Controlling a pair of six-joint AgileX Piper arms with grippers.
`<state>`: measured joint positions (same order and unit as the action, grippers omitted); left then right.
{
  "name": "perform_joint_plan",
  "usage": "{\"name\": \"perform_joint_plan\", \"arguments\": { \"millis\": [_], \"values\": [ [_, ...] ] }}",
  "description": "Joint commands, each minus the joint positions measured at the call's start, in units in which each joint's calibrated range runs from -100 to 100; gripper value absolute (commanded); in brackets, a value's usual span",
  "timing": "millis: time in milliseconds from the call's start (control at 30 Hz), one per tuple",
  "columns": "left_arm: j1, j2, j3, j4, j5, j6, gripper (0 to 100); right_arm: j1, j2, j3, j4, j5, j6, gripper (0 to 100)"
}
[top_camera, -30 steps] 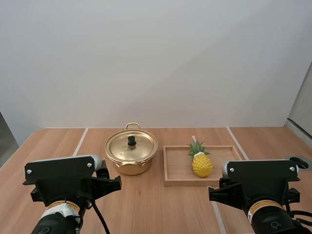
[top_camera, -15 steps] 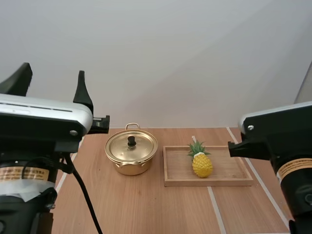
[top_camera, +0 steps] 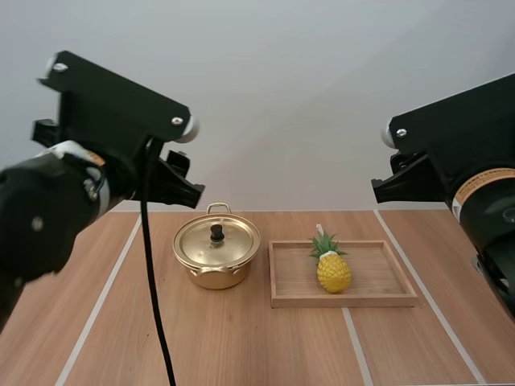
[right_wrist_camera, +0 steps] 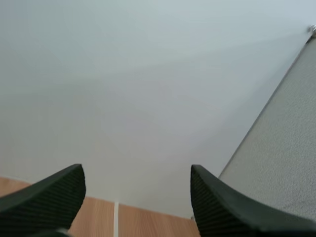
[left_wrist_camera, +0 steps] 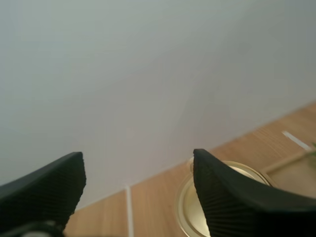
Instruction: Open the pot, put the pineapple inside, and close it
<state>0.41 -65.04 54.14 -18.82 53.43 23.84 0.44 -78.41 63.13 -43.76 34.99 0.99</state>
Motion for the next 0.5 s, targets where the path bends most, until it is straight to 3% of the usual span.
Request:
{"name": "perform_joint_plan", "arguments": {
  "millis": [0, 300, 467],
  "values": [
    [-0.31, 8.7, -4.8, -10.1, 15.2, 11.1, 100, -0.2, 3.9, -2.3, 1.2, 9.6, -1.6, 100],
    [-0.31, 31.9, -17.5, -11.3, 31.7, 11.5, 100, -0.2, 5.5, -2.6, 8.7, 23.5, -2.5, 100],
    [-0.31, 40.0, -21.7, -11.3, 33.2, 10.2, 100, -0.2, 5.5, -2.6, 10.2, 26.7, -2.5, 100]
  ]
}}
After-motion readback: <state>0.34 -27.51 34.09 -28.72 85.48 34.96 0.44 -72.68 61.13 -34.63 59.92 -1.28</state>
